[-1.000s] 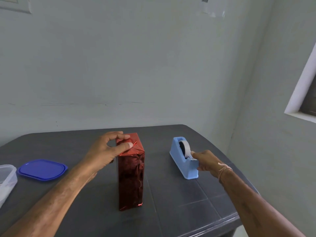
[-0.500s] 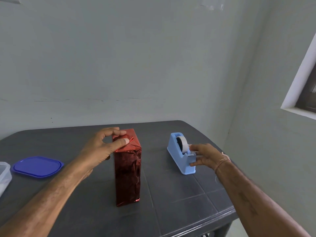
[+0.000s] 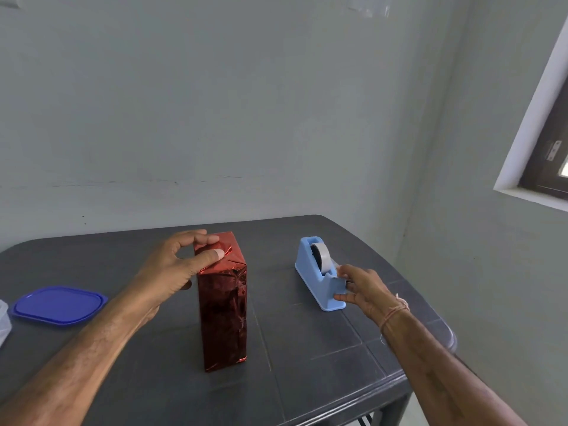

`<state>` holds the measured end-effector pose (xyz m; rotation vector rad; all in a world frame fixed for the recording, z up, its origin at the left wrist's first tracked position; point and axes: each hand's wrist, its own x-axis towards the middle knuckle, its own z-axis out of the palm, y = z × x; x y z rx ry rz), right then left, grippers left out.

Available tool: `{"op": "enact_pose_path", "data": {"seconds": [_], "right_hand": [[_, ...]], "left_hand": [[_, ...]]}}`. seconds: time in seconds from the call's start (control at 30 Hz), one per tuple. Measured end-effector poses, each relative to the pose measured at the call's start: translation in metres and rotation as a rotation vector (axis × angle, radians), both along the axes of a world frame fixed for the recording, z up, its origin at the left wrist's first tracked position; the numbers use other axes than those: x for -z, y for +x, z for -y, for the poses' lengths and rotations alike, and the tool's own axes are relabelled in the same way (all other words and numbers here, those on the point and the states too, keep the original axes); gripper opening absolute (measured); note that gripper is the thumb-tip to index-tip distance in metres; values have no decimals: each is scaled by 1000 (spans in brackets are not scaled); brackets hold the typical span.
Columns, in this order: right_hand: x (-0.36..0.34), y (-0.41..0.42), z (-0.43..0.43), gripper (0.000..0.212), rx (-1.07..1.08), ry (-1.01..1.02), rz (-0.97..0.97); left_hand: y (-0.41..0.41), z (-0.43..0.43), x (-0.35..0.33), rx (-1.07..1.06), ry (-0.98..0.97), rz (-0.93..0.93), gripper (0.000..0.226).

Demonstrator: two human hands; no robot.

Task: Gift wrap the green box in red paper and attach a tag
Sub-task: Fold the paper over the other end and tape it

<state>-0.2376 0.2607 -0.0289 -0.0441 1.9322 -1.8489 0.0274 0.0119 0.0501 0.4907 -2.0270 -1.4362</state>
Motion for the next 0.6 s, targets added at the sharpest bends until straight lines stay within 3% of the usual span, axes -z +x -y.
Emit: {"op": "enact_pose_path", "data": {"seconds": [0.13,0.23,0.37,0.6], "right_hand": [[6,6,-1,19,39,-3,10],[15,11,-3,40,63,-27,-10],[23,19,-9,20,66,-49,-16],[32,29,-11,17,121,-211,4]], "left_hand": [[0,1,1,6,1,5,25],[0,2,2,-2,-3,6,25],[0,3,2,1,6,9,25],[2,3,2,2,5,24,25]]}}
